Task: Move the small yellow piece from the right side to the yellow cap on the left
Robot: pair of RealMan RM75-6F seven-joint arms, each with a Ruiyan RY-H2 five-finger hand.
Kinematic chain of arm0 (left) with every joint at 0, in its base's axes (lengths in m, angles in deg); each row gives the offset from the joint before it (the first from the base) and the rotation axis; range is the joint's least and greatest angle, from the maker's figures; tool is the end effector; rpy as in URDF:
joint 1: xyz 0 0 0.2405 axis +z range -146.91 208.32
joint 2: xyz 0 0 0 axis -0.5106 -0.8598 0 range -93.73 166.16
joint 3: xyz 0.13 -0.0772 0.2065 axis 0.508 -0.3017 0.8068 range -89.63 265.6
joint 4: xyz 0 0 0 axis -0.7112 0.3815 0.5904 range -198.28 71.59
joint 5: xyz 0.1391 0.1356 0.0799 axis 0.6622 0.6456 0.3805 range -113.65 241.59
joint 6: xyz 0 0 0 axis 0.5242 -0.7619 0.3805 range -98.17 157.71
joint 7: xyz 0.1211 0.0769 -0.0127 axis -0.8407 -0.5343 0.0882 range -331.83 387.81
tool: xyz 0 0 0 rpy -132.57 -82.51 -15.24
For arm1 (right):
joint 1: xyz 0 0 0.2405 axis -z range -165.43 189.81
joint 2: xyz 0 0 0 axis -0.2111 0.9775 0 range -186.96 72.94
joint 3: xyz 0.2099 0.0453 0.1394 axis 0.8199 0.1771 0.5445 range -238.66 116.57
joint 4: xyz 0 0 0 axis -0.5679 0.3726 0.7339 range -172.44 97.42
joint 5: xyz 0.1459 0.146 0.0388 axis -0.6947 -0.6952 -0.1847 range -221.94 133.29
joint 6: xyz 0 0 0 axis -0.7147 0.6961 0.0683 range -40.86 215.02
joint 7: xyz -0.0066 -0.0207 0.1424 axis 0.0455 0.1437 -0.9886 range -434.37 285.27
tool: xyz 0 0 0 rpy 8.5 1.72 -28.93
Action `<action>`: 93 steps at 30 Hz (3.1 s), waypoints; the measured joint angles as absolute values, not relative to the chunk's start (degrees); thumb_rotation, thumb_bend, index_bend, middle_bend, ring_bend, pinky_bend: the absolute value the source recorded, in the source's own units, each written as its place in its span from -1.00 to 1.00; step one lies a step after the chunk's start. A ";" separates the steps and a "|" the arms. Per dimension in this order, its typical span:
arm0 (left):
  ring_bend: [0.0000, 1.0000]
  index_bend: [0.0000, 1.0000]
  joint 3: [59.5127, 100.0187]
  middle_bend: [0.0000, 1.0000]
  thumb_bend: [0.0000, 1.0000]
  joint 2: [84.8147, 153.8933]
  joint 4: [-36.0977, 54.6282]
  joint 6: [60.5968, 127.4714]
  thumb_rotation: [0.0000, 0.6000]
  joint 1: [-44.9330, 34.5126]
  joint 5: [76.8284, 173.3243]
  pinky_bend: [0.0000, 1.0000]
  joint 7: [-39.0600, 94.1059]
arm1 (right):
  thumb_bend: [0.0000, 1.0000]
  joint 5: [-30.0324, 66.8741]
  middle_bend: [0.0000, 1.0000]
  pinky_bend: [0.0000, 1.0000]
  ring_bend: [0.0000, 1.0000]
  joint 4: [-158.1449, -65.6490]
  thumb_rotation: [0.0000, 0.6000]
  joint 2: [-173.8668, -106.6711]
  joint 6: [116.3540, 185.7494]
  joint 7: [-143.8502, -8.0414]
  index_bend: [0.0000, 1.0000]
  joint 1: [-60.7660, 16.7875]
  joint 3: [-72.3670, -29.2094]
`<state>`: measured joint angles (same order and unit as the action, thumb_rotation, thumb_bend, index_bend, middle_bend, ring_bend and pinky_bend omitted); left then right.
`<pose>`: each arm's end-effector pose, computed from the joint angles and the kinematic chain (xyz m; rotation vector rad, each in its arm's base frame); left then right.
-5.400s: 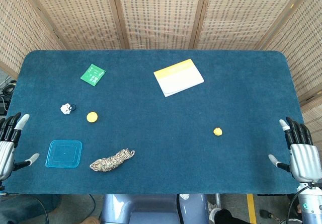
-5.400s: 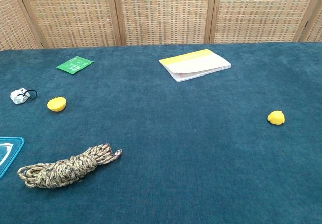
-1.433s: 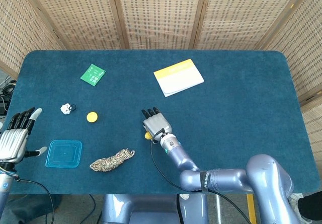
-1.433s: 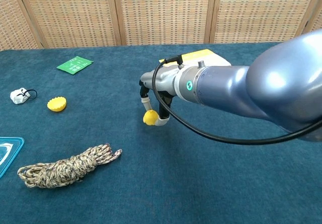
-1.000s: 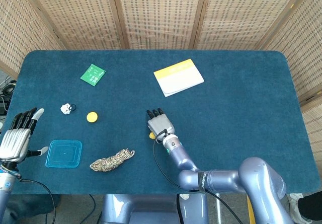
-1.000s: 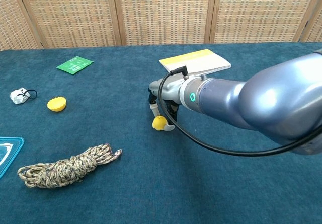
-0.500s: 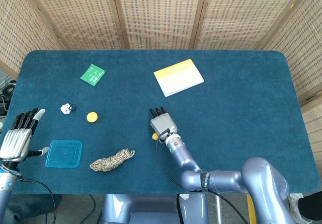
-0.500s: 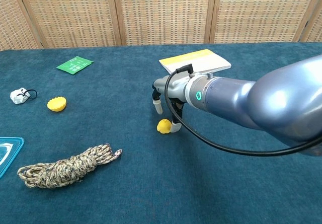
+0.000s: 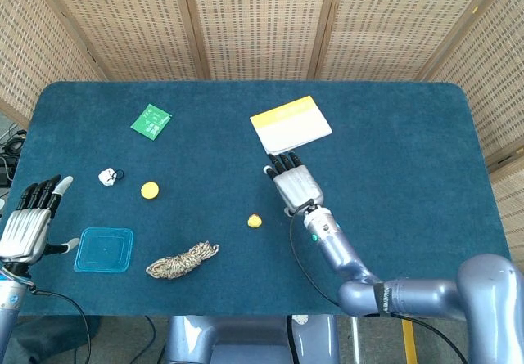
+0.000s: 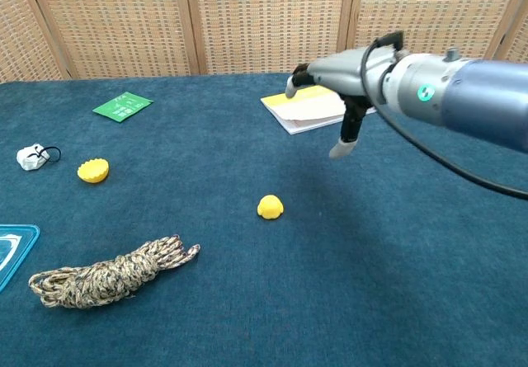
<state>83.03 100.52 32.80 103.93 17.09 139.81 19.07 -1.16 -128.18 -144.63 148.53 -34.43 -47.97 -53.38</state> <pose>-0.2943 0.2314 0.1391 -1.4603 -0.9442 -0.7895 -0.0703 -0.3699 -0.0108 1.9247 -0.6830 0.7924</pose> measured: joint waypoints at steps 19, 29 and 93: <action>-1.00 -1.00 79.50 -1.00 -1.00 101.48 36.23 101.83 1.00 9.40 146.63 -1.00 13.80 | -1.00 31.73 -1.00 -1.00 -1.00 -115.95 1.00 -129.95 171.41 -80.73 -1.00 -16.28 -64.53; -1.00 -1.00 75.15 -1.00 -1.00 106.75 38.46 85.24 1.00 -6.59 144.78 -1.00 4.08 | -1.00 34.91 -1.00 -1.00 -1.00 -117.98 1.00 -130.07 174.96 -78.15 -1.00 -8.11 -65.66; -1.00 0.06 79.90 -1.00 -0.43 141.59 0.65 67.95 1.00 -31.82 128.81 -1.00 1.75 | -1.00 36.47 -1.00 -1.00 -1.00 -113.70 1.00 -129.95 167.13 -81.87 -1.00 -2.48 -55.24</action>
<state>79.90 141.59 0.65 67.95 -31.82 128.81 1.75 36.47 -113.70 -129.95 167.13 -81.87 -2.48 -55.24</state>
